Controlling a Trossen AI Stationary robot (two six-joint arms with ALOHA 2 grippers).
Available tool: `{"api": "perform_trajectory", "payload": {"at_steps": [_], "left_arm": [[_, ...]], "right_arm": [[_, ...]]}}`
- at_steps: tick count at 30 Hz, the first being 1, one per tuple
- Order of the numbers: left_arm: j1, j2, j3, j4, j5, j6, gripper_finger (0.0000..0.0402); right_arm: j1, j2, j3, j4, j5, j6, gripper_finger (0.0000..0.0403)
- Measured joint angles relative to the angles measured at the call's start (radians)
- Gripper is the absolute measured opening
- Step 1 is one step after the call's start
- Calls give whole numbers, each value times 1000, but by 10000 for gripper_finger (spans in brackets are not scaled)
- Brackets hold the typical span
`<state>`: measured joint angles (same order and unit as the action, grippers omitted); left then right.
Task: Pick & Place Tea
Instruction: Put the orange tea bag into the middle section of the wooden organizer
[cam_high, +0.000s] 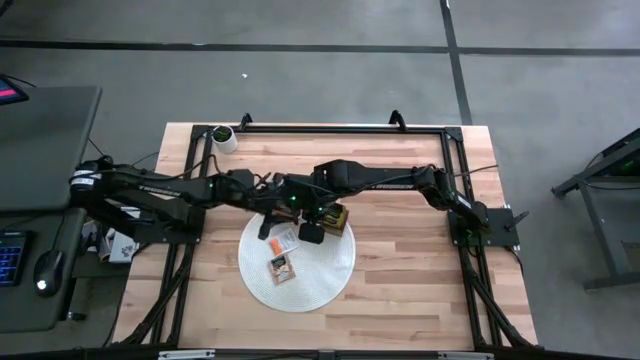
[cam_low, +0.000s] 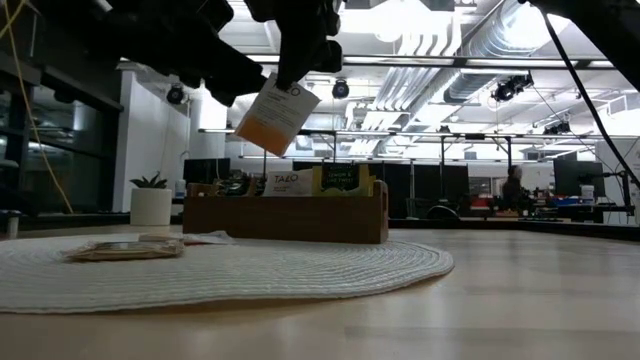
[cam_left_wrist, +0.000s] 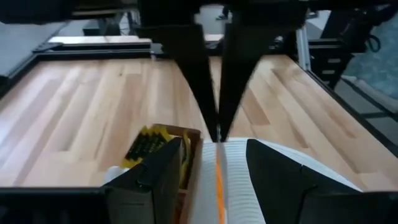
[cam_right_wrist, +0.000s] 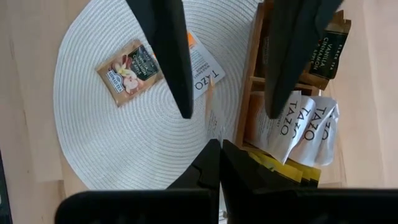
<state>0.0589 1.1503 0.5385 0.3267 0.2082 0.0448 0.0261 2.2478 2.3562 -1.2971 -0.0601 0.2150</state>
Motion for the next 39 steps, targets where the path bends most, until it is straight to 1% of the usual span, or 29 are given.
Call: {"api": "perform_trajectory", "payload": {"at_steps": [4,8,13,17,23,25,28,36,38,39], "left_arm": [[0,0,0,7,-8,-2,176],[0,63,-1,31,-9,-26,176],[0,58,1,40,6,-42,176],[0,70,0,55,-15,-49,176],[0,71,0,72,-11,-58,172],[0,71,0,74,-11,-69,161],[0,71,0,74,-16,-72,131],[0,71,0,69,-13,-73,19],[0,71,0,67,-14,-73,5],[0,71,0,68,-15,-72,6]], "right_arm": [[0,0,0,8,1,-7,0],[0,0,0,9,8,-8,0],[-2,0,0,11,9,-10,0],[-2,0,0,12,8,-10,0],[-2,0,0,15,8,-9,0],[-2,0,0,15,8,-9,0],[-2,0,0,15,8,-8,0],[-3,0,0,12,12,-7,0],[-2,0,0,13,10,-7,0],[-2,0,0,13,9,-7,0]]}}
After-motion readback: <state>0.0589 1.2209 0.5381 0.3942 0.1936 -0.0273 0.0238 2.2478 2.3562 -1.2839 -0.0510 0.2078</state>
